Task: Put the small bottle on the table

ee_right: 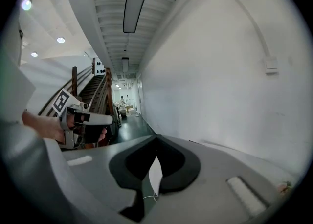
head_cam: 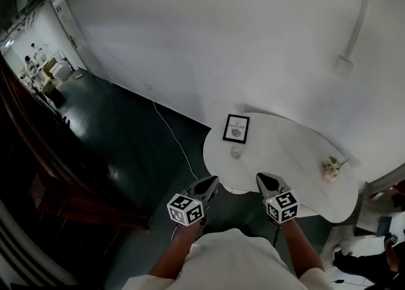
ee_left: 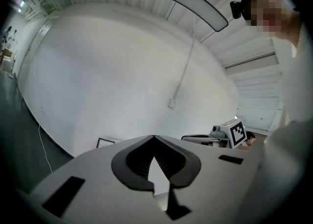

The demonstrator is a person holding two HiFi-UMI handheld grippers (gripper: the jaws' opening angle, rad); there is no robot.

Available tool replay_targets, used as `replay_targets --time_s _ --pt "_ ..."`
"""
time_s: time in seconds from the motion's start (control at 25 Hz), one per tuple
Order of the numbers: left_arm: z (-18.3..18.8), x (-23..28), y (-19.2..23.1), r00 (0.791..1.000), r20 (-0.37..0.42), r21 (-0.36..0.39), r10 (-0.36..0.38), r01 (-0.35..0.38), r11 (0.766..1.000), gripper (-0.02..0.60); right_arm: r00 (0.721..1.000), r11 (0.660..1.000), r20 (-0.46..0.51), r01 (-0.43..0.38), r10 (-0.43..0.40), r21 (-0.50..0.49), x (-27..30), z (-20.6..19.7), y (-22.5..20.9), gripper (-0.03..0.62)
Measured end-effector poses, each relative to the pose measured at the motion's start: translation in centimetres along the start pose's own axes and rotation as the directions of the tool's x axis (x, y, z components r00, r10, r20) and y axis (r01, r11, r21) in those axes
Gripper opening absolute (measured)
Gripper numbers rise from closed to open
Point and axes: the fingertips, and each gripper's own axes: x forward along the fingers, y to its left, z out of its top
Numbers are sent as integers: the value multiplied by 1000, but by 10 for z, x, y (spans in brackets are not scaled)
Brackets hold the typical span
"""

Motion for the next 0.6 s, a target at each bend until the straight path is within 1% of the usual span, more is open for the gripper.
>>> replay_targets --time_s 0.24,0.6 --pt "5 2 9 1000 19 -29 -13 14 999 5 1000 1000 18 11 -11 -14 4 7 -2 11" --pt "7 10 15 1000 8 -21 -28 28 999 5 999 1000 25 28 -28 4 12 12 -8 11"
